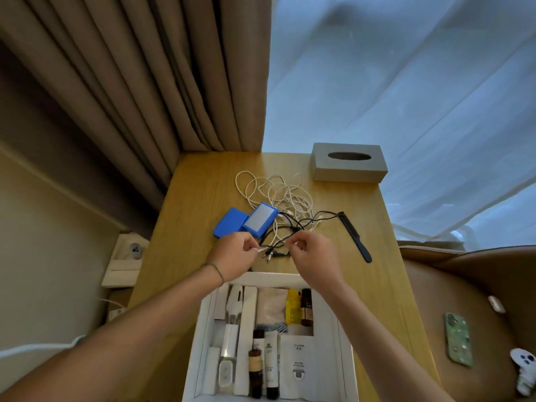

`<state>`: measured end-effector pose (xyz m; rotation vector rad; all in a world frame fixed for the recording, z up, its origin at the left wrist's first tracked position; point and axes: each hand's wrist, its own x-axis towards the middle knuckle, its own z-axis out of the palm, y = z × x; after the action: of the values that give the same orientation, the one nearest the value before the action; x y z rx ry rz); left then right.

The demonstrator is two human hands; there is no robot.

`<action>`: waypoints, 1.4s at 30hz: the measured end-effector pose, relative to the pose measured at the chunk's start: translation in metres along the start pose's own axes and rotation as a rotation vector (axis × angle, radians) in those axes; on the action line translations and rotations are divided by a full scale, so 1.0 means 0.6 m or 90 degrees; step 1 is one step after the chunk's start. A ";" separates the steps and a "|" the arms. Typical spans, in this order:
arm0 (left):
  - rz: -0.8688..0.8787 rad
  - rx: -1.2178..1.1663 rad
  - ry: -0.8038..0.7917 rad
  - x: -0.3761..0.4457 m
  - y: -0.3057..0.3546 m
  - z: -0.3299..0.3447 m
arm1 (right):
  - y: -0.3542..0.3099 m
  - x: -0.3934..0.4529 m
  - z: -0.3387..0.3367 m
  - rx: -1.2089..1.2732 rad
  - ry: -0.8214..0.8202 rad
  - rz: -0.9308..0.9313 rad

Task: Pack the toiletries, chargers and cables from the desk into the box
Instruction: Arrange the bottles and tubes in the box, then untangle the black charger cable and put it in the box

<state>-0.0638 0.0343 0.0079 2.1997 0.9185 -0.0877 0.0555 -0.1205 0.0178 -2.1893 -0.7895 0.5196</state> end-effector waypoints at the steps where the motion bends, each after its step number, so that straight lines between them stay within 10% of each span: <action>1: -0.014 0.034 -0.013 0.016 -0.010 -0.004 | -0.004 0.009 0.004 -0.003 -0.004 0.002; 21: -0.251 0.176 -0.175 0.160 -0.105 0.068 | 0.008 0.030 0.050 0.047 -0.036 0.083; 36: -0.049 -0.422 -0.174 0.064 -0.058 -0.078 | -0.043 0.054 0.051 0.132 0.035 -0.008; 42: 0.085 -0.370 -0.213 0.005 -0.013 -0.116 | -0.083 0.061 0.050 0.009 -0.157 -0.162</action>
<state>-0.0809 0.0854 0.0527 1.6336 0.5222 -0.1055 0.0462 -0.0538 0.0314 -1.9962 -1.1731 0.6694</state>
